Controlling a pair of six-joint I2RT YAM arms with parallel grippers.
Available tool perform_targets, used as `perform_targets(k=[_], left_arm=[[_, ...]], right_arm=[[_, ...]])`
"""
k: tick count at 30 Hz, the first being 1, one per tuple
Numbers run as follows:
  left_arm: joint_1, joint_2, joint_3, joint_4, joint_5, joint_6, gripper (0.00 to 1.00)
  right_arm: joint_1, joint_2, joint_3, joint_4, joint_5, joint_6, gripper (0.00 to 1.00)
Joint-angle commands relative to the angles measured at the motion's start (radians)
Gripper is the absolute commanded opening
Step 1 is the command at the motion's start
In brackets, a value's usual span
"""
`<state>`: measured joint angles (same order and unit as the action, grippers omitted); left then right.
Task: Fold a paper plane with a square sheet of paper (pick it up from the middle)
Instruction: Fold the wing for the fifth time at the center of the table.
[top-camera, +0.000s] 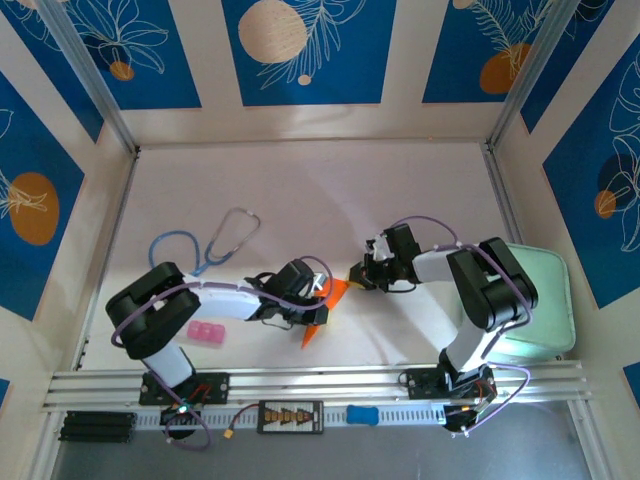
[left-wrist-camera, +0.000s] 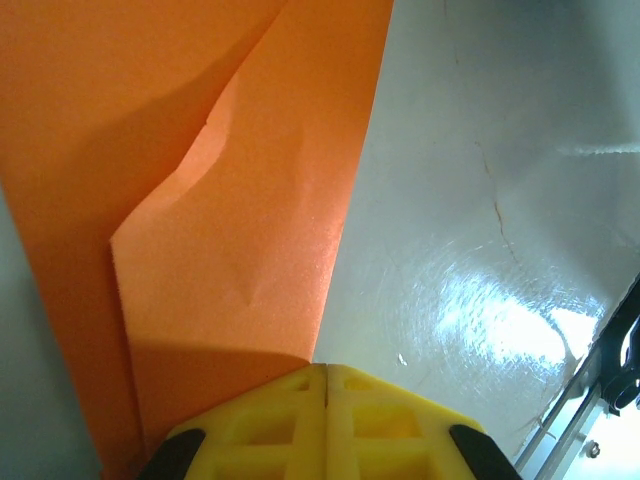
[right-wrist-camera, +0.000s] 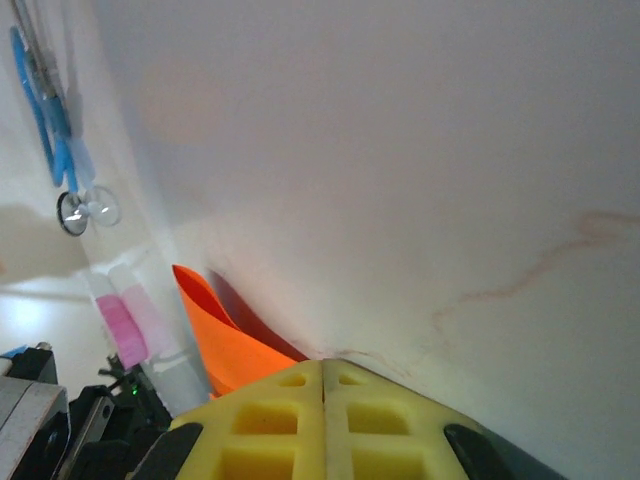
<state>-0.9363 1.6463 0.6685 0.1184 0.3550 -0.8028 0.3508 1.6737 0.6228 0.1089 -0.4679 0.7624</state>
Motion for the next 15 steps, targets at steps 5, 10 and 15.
perform_targets(k=[5,10,15], left_arm=[[-0.012,0.039,0.002,-0.074,-0.035,0.005,0.00],[-0.012,0.043,0.013,-0.059,-0.036,0.001,0.01],[-0.012,0.043,0.016,-0.055,-0.037,0.002,0.01]], right_arm=[[0.039,-0.182,0.002,-0.087,0.037,-0.016,0.05],[0.140,-0.152,0.004,-0.068,0.084,0.031,0.01],[0.205,-0.078,0.018,-0.034,0.112,0.067,0.00]])
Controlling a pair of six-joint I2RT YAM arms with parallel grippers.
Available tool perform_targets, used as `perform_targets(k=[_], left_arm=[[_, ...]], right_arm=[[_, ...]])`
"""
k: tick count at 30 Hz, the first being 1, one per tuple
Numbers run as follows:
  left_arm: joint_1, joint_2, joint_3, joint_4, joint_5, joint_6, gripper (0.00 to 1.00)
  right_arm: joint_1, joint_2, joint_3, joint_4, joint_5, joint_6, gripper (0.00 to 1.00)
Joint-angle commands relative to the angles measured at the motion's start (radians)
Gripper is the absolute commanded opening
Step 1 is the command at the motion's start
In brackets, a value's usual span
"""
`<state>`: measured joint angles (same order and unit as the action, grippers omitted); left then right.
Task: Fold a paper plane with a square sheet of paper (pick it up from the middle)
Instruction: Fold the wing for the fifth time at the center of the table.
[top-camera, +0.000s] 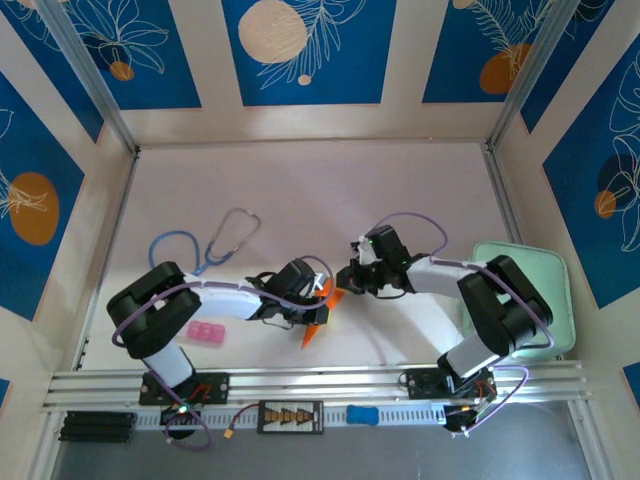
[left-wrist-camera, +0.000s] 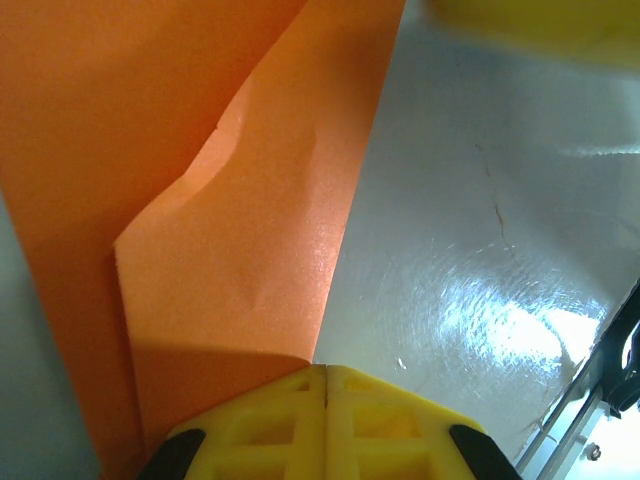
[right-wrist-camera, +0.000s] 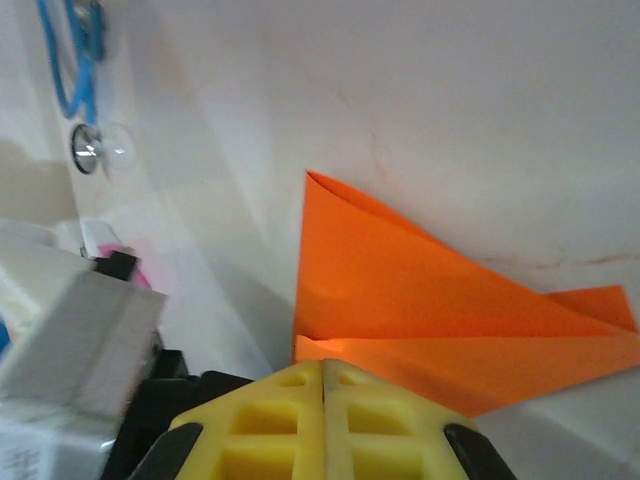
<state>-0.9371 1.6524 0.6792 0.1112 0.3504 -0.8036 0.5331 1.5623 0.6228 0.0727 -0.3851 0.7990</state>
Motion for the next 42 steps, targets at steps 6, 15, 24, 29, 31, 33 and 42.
perform_targets(k=[6,15,24,29,31,33,42], left_arm=[[-0.011,0.023,0.005,-0.040,-0.024,-0.005,0.02],[-0.012,-0.039,-0.055,-0.079,0.021,-0.016,0.03],[-0.012,-0.096,-0.106,-0.117,0.021,-0.017,0.03],[-0.012,-0.204,-0.089,-0.161,-0.023,0.002,0.02],[-0.010,-0.267,-0.076,-0.188,-0.065,0.019,0.03],[0.003,-0.323,-0.062,-0.238,-0.125,0.035,0.05],[0.163,-0.290,-0.048,-0.223,-0.092,0.043,0.15]], right_arm=[[0.033,0.118,0.018,-0.064,0.155,0.043,0.00],[-0.023,0.145,0.000,-0.082,0.167,0.007,0.00],[-0.035,0.148,0.012,-0.080,0.141,-0.016,0.00],[-0.038,0.139,0.048,-0.081,0.081,-0.077,0.00],[-0.039,0.123,0.070,-0.087,0.054,-0.109,0.00],[-0.039,0.082,0.085,-0.105,0.041,-0.123,0.01],[-0.027,-0.167,0.006,-0.167,0.091,-0.038,0.15]])
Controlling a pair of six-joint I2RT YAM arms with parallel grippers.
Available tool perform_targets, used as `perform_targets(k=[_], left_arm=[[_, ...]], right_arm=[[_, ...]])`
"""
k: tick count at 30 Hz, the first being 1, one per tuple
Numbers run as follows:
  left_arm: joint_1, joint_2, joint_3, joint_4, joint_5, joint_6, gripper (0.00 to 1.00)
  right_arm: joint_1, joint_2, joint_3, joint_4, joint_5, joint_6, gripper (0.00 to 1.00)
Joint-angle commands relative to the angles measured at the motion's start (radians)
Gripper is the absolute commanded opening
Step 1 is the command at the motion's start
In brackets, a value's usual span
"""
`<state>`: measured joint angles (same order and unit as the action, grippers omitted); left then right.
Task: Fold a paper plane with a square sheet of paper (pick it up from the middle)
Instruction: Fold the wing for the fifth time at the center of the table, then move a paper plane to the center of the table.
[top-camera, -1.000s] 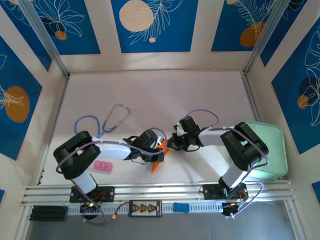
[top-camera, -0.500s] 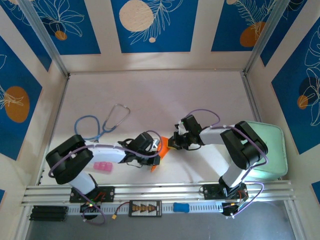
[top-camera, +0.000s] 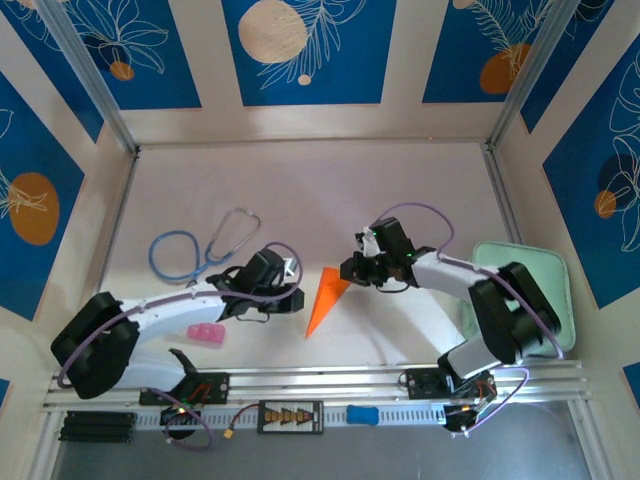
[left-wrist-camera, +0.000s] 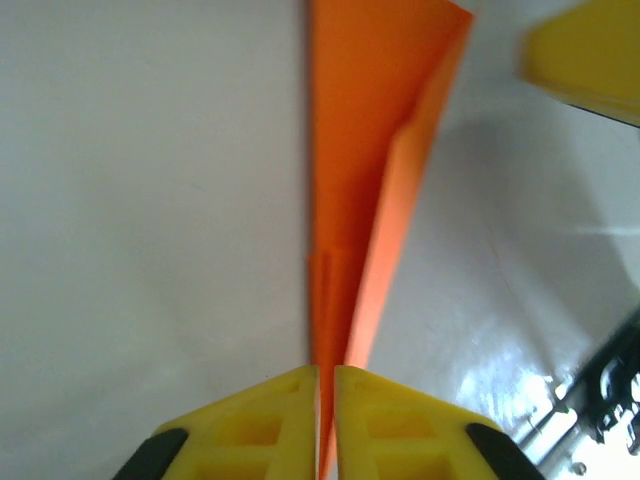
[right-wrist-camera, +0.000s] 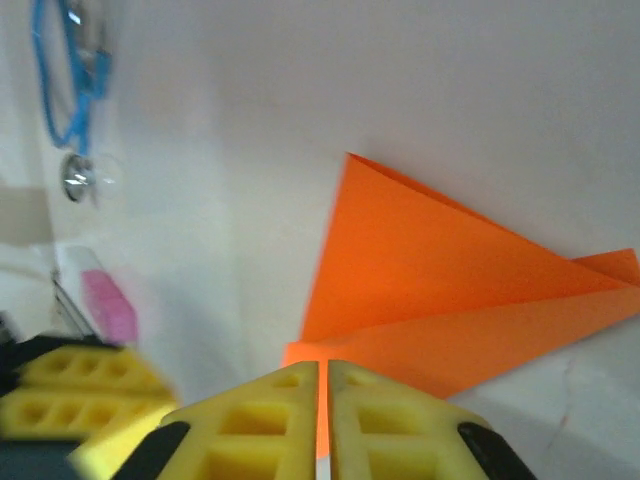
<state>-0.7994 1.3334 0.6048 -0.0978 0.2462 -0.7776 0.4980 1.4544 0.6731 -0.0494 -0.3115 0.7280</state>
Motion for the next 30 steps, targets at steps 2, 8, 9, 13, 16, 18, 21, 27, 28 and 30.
perform_targets(k=[2,8,9,13,16,18,21,27,28,30], left_arm=[[0.036,0.054,0.037,-0.002,0.023,0.022,0.16],[0.078,0.132,0.051,0.031,0.085,0.038,0.17],[0.084,0.137,0.043,0.059,0.105,0.038,0.17],[0.114,0.172,0.024,0.116,0.171,0.035,0.19],[0.126,0.201,0.023,0.147,0.208,0.025,0.20],[0.126,0.214,0.021,0.175,0.227,0.015,0.21],[0.125,0.244,0.029,0.188,0.252,0.012,0.22],[0.124,0.265,0.021,0.216,0.259,-0.006,0.21],[0.124,0.270,0.023,0.217,0.266,-0.006,0.21],[0.124,0.277,0.021,0.228,0.274,-0.010,0.21]], right_arm=[[0.019,-0.100,-0.077,-0.026,0.016,0.071,0.20],[0.060,-0.165,-0.134,-0.006,0.039,0.150,0.25],[0.065,-0.164,-0.144,0.005,0.045,0.167,0.25],[0.073,-0.136,-0.188,0.068,0.044,0.238,0.25],[0.084,-0.127,-0.195,0.078,0.055,0.256,0.25],[0.084,-0.122,-0.194,0.078,0.055,0.258,0.25],[0.087,-0.110,-0.189,0.086,0.046,0.258,0.25],[0.098,-0.068,-0.176,0.103,0.022,0.259,0.25],[0.100,-0.066,-0.177,0.108,0.022,0.260,0.25],[0.103,-0.058,-0.175,0.115,0.024,0.262,0.25]])
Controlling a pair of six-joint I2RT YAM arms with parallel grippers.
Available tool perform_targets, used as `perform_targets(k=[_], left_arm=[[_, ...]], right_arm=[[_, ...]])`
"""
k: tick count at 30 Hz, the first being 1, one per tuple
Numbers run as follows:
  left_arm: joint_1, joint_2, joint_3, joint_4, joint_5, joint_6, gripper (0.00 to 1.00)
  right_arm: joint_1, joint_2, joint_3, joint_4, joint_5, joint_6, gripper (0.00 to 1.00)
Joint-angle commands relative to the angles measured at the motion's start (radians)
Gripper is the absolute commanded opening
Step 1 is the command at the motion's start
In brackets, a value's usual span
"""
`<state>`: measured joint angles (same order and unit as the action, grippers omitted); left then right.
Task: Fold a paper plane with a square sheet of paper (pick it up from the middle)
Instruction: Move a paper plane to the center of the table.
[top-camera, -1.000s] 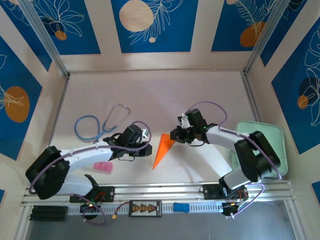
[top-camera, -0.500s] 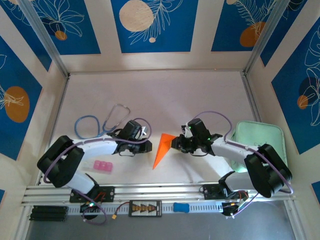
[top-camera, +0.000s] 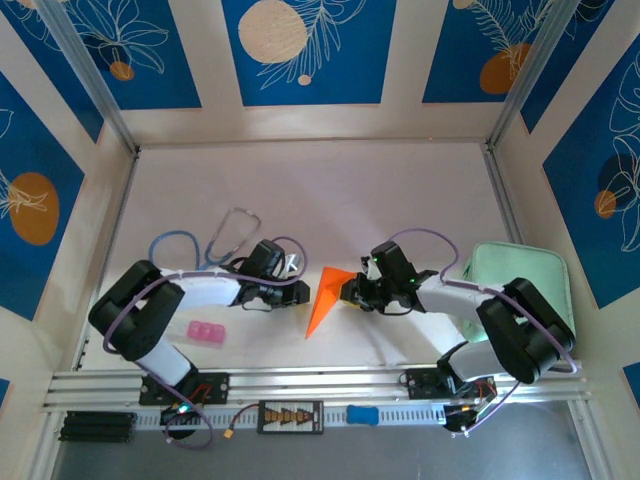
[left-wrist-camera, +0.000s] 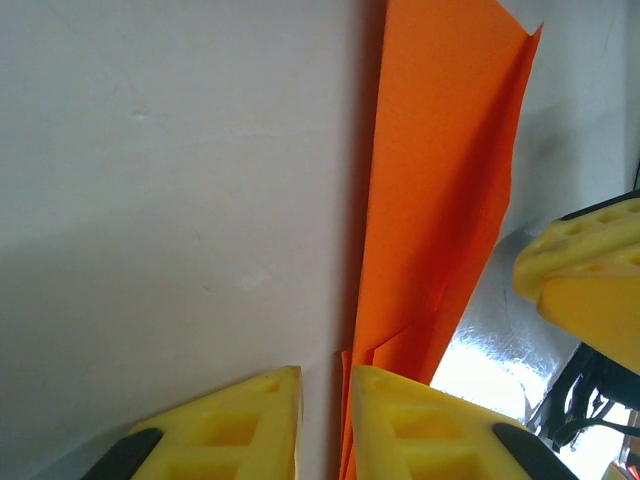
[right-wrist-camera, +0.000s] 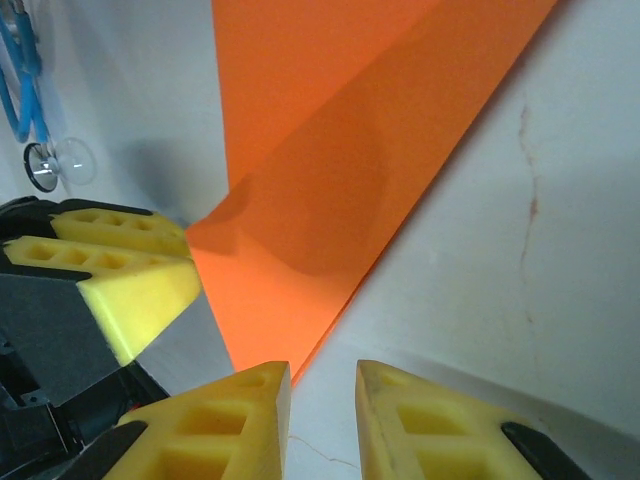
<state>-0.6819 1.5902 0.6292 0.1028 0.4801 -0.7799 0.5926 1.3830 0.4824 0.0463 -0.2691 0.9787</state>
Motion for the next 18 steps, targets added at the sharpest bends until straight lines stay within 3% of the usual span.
perform_targets(k=[1,12,18], left_arm=[[0.007,0.025,-0.003,0.033,0.044,-0.010,0.21],[0.000,0.022,-0.010,0.090,0.107,-0.030,0.22],[-0.008,0.016,-0.004,0.037,0.091,-0.019,0.24]], right_arm=[[0.009,0.018,0.018,0.020,-0.021,0.010,0.25],[0.012,0.076,0.037,0.044,-0.044,0.008,0.24],[0.016,0.088,0.042,0.045,-0.046,0.005,0.22]])
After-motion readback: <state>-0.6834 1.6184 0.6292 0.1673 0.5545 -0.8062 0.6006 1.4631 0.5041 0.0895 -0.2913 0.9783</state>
